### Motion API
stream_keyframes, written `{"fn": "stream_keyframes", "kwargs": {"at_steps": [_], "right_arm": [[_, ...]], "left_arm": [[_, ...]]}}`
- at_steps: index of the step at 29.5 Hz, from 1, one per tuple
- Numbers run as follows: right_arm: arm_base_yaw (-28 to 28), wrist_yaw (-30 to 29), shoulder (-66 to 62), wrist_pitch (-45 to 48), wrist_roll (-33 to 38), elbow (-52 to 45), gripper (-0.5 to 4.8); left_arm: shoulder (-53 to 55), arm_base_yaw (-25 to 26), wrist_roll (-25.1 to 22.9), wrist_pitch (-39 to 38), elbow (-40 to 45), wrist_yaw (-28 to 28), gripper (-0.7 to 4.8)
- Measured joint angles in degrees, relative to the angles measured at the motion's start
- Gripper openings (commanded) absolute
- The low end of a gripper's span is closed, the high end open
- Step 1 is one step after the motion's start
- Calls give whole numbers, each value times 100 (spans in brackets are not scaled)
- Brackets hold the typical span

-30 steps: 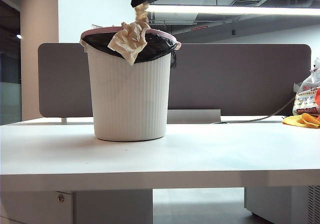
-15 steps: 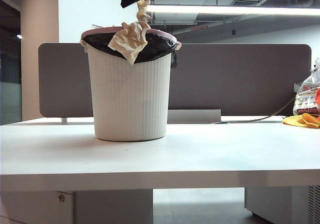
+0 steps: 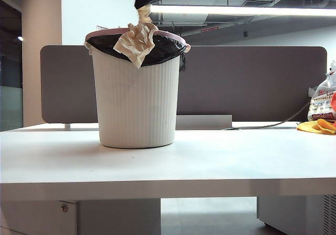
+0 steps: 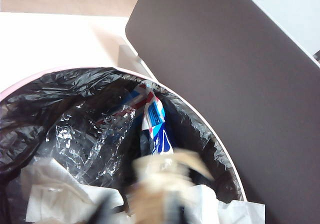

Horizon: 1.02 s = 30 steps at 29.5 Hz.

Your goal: Pick up all the trash on the table and put it in the trash can.

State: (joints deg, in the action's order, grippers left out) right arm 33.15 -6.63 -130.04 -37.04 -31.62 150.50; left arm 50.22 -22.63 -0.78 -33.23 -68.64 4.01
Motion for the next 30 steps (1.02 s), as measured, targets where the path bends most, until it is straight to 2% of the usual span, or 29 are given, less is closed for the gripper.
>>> {"fn": "stream_keyframes", "kwargs": {"at_steps": [2, 5, 18, 19, 20, 22, 23, 30], "right_arm": [[0, 0, 0, 4, -20, 0, 71], [2, 2, 0, 11, -15, -2, -9], [114, -221, 0, 166, 9, -7, -5], [111, -221, 0, 164, 9, -7, 7], [105, -221, 0, 166, 9, -7, 100], [98, -212, 0, 175, 4, -7, 420], [98, -214, 0, 188, 4, -7, 479], [101, -205, 0, 249, 20, -7, 479]], "left_arm": [[0, 0, 0, 0, 0, 0, 479], [0, 0, 0, 0, 0, 2, 479], [0, 0, 0, -2, 0, 0, 479], [0, 0, 0, -2, 0, 2, 479], [0, 0, 0, -2, 0, 2, 479], [0, 0, 0, -2, 0, 2, 479], [0, 0, 0, -2, 0, 2, 479], [0, 0, 0, -2, 0, 0, 479]]}}
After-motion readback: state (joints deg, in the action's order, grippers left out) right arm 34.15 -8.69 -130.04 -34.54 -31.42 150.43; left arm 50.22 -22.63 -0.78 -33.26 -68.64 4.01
